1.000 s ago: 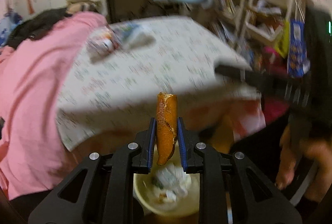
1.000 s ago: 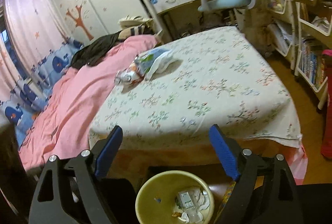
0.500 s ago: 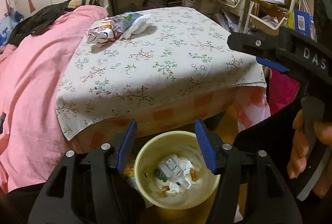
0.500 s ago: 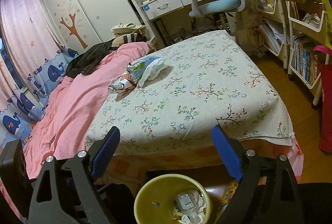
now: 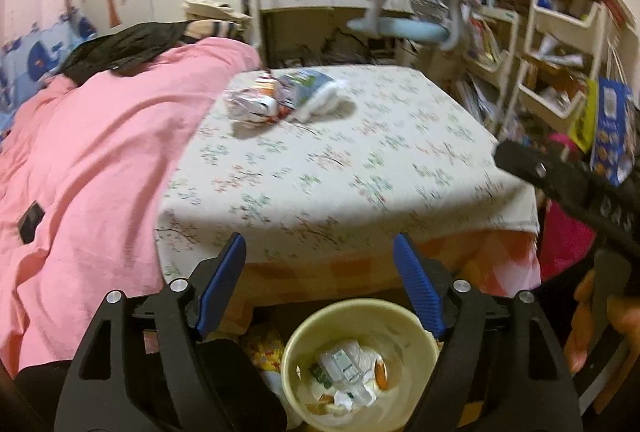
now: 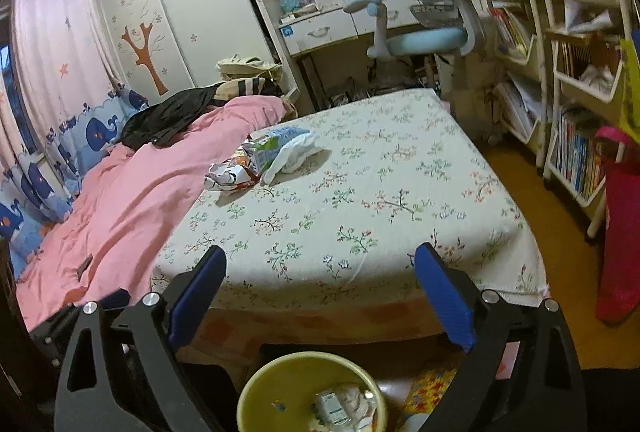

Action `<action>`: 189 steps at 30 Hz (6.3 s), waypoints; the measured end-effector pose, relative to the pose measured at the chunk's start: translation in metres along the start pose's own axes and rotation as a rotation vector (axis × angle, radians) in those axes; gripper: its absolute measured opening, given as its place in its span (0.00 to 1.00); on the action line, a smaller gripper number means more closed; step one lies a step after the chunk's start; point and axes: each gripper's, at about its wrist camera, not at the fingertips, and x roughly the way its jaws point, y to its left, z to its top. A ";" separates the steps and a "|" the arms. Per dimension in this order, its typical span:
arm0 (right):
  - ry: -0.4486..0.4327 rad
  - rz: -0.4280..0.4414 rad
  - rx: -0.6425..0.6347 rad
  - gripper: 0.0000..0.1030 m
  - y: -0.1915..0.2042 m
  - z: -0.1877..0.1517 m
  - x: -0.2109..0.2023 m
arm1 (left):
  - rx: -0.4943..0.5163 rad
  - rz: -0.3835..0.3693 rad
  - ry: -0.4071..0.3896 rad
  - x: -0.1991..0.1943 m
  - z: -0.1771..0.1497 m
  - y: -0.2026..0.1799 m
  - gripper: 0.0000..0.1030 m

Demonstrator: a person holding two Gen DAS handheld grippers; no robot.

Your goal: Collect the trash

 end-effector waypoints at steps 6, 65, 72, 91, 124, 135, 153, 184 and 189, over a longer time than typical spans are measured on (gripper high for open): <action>-0.018 -0.012 -0.048 0.90 0.006 0.001 0.001 | -0.060 0.040 -0.046 -0.005 0.006 0.014 0.74; 0.030 0.007 -0.055 0.92 0.017 0.022 0.039 | -0.209 0.161 -0.122 0.048 0.085 0.079 0.79; 0.084 0.052 -0.026 0.92 0.019 0.064 0.092 | -0.254 0.170 -0.063 0.097 0.115 0.100 0.79; 0.303 0.135 0.277 0.44 -0.010 0.105 0.253 | -0.422 0.074 0.143 0.258 0.158 0.143 0.78; 0.357 0.004 0.108 0.69 -0.057 0.098 0.153 | -0.373 0.005 0.260 0.185 0.113 0.136 0.57; 0.386 -0.022 -0.131 0.73 0.001 0.086 0.205 | -0.199 -0.016 0.317 0.213 0.122 0.101 0.69; 0.456 -0.029 -0.253 0.04 0.004 0.074 0.229 | -0.085 -0.085 0.373 0.231 0.116 0.078 0.39; 0.147 0.242 0.077 0.04 -0.008 0.108 0.100 | -0.179 -0.083 -0.044 0.108 0.146 0.073 0.35; 0.136 0.261 0.089 0.04 -0.009 0.105 0.098 | -0.131 -0.056 -0.082 0.095 0.144 0.064 0.35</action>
